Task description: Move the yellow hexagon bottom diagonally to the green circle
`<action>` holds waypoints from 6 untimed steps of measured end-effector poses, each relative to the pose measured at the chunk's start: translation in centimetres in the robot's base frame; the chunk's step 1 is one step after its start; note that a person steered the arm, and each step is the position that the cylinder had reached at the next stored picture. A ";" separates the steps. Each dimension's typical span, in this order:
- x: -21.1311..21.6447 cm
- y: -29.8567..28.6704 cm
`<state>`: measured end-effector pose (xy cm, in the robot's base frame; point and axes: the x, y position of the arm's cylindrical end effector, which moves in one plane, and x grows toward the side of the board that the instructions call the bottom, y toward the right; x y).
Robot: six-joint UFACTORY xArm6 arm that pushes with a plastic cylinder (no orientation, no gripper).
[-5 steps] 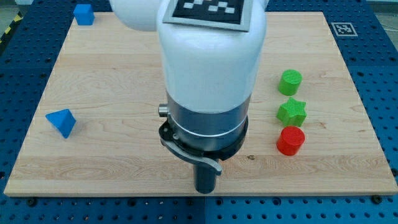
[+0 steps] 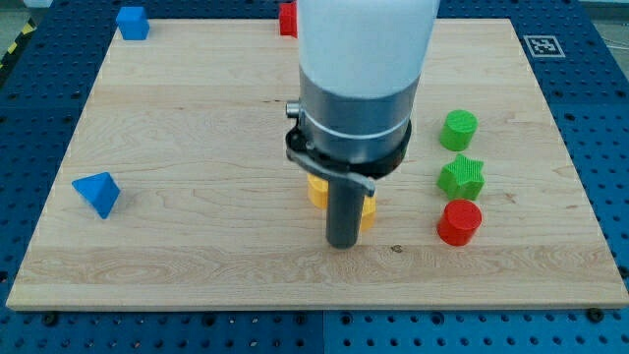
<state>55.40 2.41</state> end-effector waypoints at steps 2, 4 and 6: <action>-4.5 1.8; -7.0 3.8; -7.3 7.0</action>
